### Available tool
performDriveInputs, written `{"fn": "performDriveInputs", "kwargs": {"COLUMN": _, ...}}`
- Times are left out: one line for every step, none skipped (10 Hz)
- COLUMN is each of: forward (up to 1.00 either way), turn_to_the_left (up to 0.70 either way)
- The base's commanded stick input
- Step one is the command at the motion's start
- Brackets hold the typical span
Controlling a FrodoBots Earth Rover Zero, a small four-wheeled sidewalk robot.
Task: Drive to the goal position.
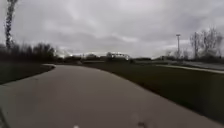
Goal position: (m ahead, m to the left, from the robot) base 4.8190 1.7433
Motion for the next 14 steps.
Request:
{"fn": "performDriveInputs", "kwargs": {"forward": 1.0, "turn_to_the_left": 0.4}}
{"fn": "performDriveInputs", "kwargs": {"forward": 1.0, "turn_to_the_left": 0.4}}
{"fn": "performDriveInputs", "kwargs": {"forward": 1.0, "turn_to_the_left": 0.4}}
{"fn": "performDriveInputs", "kwargs": {"forward": 1.0, "turn_to_the_left": 0.4}}
{"fn": "performDriveInputs", "kwargs": {"forward": 1.0, "turn_to_the_left": 0.4}}
{"fn": "performDriveInputs", "kwargs": {"forward": 1.0, "turn_to_the_left": 0.4}}
{"fn": "performDriveInputs", "kwargs": {"forward": 1.0, "turn_to_the_left": 0.4}}
{"fn": "performDriveInputs", "kwargs": {"forward": 1.0, "turn_to_the_left": 0.4}}
{"fn": "performDriveInputs", "kwargs": {"forward": 1.0, "turn_to_the_left": 0.4}}
{"fn": "performDriveInputs", "kwargs": {"forward": 1.0, "turn_to_the_left": 0.21}}
{"fn": "performDriveInputs", "kwargs": {"forward": 1.0, "turn_to_the_left": 0.0}}
{"fn": "performDriveInputs", "kwargs": {"forward": 1.0, "turn_to_the_left": 0.0}}
{"fn": "performDriveInputs", "kwargs": {"forward": 1.0, "turn_to_the_left": 0.0}}
{"fn": "performDriveInputs", "kwargs": {"forward": 1.0, "turn_to_the_left": 0.0}}
